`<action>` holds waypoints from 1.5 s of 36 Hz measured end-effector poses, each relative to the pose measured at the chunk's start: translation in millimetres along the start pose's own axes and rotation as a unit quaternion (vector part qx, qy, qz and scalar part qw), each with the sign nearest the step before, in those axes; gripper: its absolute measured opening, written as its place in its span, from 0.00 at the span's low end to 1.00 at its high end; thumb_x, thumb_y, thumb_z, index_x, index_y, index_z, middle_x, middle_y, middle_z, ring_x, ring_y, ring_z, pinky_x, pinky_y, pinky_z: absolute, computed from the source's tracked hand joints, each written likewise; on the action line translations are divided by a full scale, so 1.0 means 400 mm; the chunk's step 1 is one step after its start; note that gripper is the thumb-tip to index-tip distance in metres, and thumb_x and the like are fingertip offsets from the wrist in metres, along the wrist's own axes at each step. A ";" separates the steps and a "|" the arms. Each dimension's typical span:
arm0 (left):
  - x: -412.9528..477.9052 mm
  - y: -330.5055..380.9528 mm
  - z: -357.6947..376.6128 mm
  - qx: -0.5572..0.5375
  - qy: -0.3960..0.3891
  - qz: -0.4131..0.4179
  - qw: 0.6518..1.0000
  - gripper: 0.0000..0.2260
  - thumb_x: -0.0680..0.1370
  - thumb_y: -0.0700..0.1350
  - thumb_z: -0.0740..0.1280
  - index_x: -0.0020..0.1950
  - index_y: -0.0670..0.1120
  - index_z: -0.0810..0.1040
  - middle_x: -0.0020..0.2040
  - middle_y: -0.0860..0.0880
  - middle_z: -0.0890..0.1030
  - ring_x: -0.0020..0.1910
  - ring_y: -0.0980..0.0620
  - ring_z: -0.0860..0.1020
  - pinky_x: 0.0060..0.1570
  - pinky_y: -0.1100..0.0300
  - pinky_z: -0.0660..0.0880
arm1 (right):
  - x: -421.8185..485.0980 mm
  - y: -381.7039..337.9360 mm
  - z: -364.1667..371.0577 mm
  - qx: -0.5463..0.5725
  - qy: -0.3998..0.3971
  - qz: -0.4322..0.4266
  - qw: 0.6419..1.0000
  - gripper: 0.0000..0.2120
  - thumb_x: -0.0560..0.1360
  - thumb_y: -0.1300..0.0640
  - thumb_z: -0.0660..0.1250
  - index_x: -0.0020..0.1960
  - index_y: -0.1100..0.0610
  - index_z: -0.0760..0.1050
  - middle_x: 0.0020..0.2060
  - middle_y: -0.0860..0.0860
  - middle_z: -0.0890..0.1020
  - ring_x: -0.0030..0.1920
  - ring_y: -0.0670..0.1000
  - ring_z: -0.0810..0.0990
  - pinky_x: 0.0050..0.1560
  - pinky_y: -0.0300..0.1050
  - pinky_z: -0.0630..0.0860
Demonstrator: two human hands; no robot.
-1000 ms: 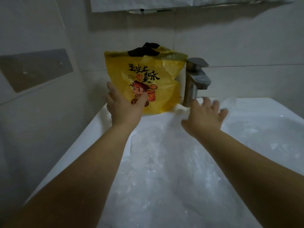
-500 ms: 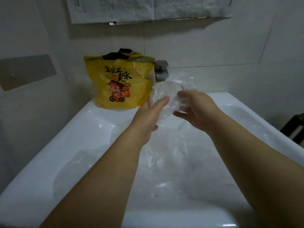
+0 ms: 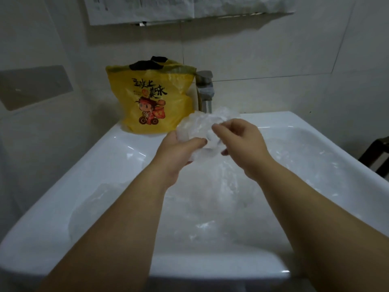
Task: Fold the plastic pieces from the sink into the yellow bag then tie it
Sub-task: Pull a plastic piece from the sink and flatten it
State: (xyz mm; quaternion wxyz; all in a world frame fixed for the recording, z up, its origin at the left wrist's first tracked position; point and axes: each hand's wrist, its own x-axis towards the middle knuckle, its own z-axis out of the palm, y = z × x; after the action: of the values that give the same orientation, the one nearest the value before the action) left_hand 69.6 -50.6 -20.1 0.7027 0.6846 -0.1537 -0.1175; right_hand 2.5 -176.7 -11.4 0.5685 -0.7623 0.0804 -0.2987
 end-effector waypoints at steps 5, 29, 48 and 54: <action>0.008 -0.003 -0.002 0.088 -0.074 0.072 0.991 0.26 0.73 0.43 0.71 0.69 0.55 0.69 0.59 0.58 0.78 0.60 0.58 0.76 0.55 0.56 0.74 | 0.001 0.003 0.018 0.026 -0.106 0.009 0.994 0.16 0.77 0.47 0.64 0.63 0.51 0.72 0.59 0.49 0.78 0.58 0.49 0.76 0.52 0.43 0.73; 0.036 0.034 0.010 0.003 -0.036 0.050 0.998 0.10 0.79 0.49 0.63 0.57 0.49 0.79 0.56 0.44 0.81 0.50 0.41 0.78 0.50 0.46 0.76 | 0.053 0.009 0.010 0.176 -0.155 0.094 0.968 0.15 0.75 0.54 0.70 0.57 0.62 0.77 0.51 0.60 0.83 0.50 0.58 0.84 0.56 0.55 0.79; 0.044 -0.006 0.020 0.314 -0.020 0.175 0.933 0.09 0.71 0.46 0.76 0.43 0.50 0.76 0.35 0.54 0.74 0.36 0.54 0.73 0.36 0.64 0.69 | 0.050 0.005 0.043 -0.044 -0.081 0.103 0.990 0.12 0.76 0.51 0.65 0.49 0.61 0.74 0.44 0.59 0.79 0.46 0.57 0.80 0.45 0.53 0.78; 0.056 -0.003 -0.001 0.257 0.035 0.168 0.951 0.11 0.73 0.48 0.74 0.36 0.50 0.74 0.30 0.54 0.66 0.28 0.57 0.65 0.30 0.64 0.63 | 0.076 0.020 0.013 0.044 -0.020 0.198 0.979 0.08 0.79 0.62 0.61 0.55 0.60 0.76 0.46 0.57 0.81 0.47 0.56 0.80 0.52 0.51 0.79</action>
State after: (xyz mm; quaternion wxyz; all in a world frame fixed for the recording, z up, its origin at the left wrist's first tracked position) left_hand 90.7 -58.7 -19.8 0.5176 0.8100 -0.2665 0.0702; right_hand 31.7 -189.3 -8.5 0.6510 -0.7114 0.2049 -0.1677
